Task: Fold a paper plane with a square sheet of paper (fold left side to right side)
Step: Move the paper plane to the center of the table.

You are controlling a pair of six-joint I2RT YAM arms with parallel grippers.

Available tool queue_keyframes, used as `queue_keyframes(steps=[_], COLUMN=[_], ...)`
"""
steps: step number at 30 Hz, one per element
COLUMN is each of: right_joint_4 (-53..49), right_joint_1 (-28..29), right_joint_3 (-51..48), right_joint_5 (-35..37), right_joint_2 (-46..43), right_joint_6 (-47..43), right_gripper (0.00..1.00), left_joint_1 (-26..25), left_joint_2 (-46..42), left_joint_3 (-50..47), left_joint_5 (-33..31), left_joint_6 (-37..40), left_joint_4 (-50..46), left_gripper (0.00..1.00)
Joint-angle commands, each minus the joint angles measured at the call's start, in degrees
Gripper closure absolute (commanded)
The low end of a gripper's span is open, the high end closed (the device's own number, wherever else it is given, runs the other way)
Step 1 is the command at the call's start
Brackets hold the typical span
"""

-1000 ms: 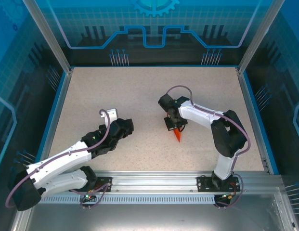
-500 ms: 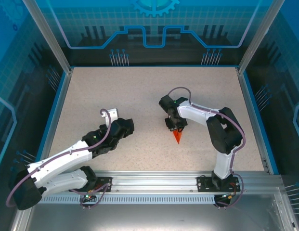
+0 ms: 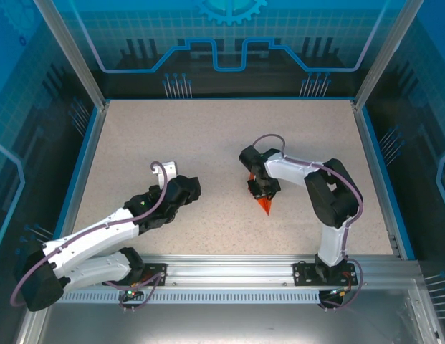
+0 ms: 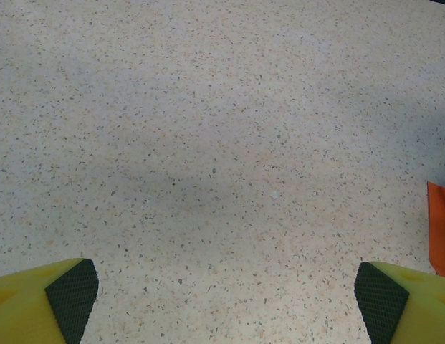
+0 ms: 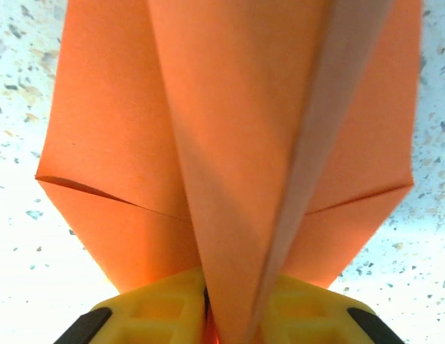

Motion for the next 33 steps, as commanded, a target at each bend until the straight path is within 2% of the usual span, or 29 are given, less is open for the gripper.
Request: queue_keyframes(steps=[1,7,12,20,25,27,33], right_joint_4=[-0.12,-4.51,-5.84,-12.57,-21.67,-23.56,-24.26], right_joint_1=[-0.76,-0.73,-1.06,-2.98,-2.6,-2.55,-1.91], right_joint_3=[-0.93,3.34,9.6,33.3,49.99,52.89,53.09], right_joint_5=[-3.08,-0.89,-0.43,0.07,3.24,3.54,3.01], right_joint_2=[0.69,-2.61,-1.19,14.62,25.89,28.54,30.68], right_joint_6=[1.34,1.49,1.83,4.36,5.11,6.41,7.72], right_gripper=[0.85,0.87,0.92,0.94,0.94,0.94,0.94], left_joint_1=[0.21,0.21,0.18,0.21,0.21,0.21,0.21], left_joint_2=[-0.35,-1.71,-3.2,-4.49,-5.1,-5.35,-5.46], left_joint_3=[2.74,3.61,3.57,4.36,4.79,4.68,4.26], left_joint_5=[-0.93,-1.28,-1.13,-1.75,-2.11,-2.63,-2.58], left_joint_6=[0.21,1.9,3.47,6.53,7.9,8.05,8.34], left_joint_4=[-1.9,-3.34,-3.36,-6.74,-8.33,-8.61,-8.24], left_gripper=[0.02,0.02,0.02,0.02,0.01,0.01,0.02])
